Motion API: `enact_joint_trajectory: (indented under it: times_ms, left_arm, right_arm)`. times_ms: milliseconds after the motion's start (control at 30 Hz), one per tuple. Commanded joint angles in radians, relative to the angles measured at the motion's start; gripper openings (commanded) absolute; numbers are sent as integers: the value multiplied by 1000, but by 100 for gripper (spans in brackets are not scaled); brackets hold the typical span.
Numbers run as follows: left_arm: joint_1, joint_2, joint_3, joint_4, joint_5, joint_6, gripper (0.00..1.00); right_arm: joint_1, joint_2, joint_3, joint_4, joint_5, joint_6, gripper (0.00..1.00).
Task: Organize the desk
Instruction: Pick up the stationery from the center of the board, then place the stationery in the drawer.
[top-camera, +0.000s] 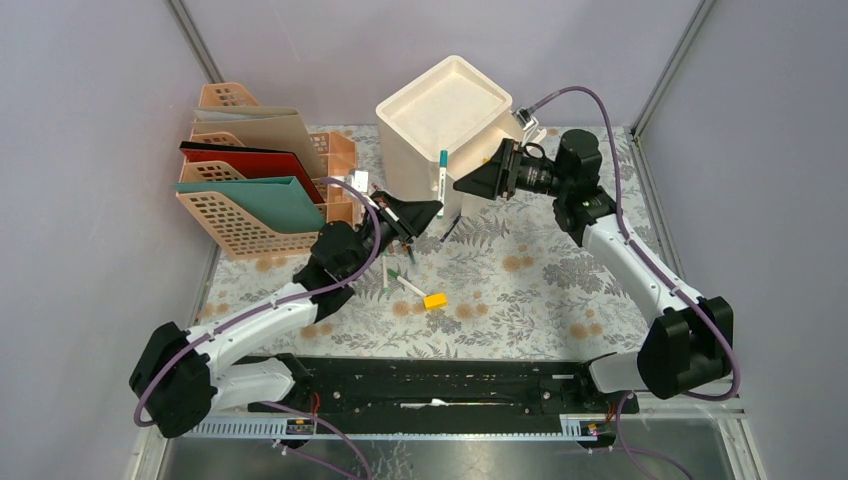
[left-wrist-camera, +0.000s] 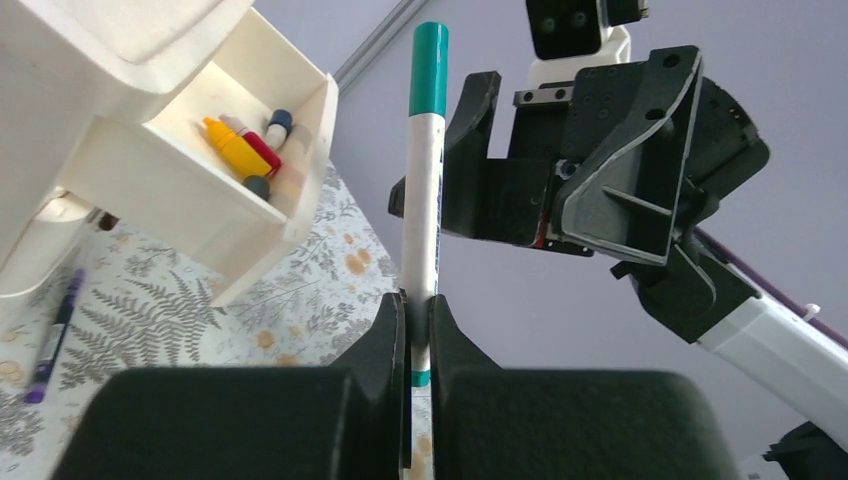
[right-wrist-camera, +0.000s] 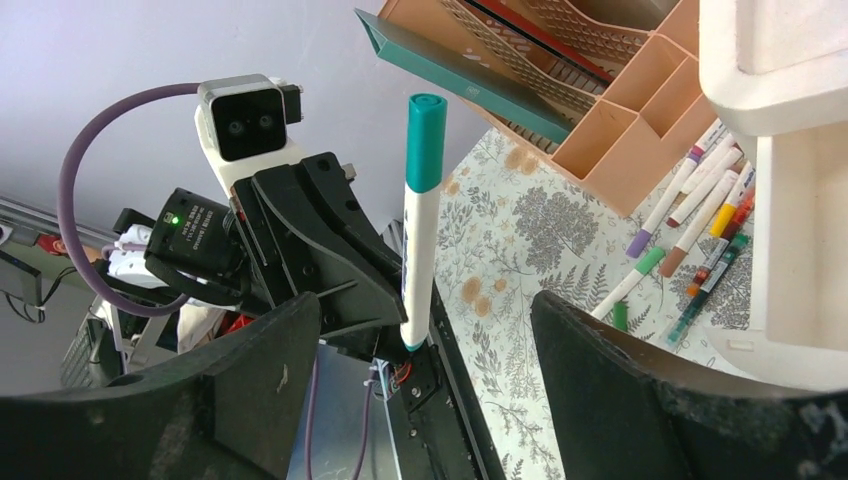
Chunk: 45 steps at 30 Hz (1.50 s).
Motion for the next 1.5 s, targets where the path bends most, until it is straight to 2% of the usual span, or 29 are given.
enact_joint_trajectory:
  times_ms: [0, 467, 567, 667, 767, 1033, 1300, 1467]
  left_arm:
    - [-6, 21, 48, 135, 40, -43, 0]
    - [-17, 77, 83, 138, 86, -46, 0]
    - [-18, 83, 86, 136, 90, -46, 0]
    - [-19, 83, 90, 122, 90, -46, 0]
    - [-19, 67, 104, 46, 71, -37, 23]
    - [-11, -83, 99, -245, -73, 109, 97]
    - [42, -232, 60, -599, -245, 132, 99]
    - [73, -295, 34, -733, -296, 103, 99]
  right_arm:
    - [21, 4, 47, 47, 20, 25, 81]
    - [56, 40, 83, 71, 14, 51, 55]
    - [58, 46, 91, 78, 9, 53, 42]
    - [59, 46, 91, 95, 0, 51, 13]
    - [58, 42, 89, 100, -4, 38, 1]
    - [21, 51, 119, 37, 18, -64, 0]
    - [-52, 85, 196, -169, 281, -195, 0]
    - [-53, 121, 250, -285, 586, -165, 0]
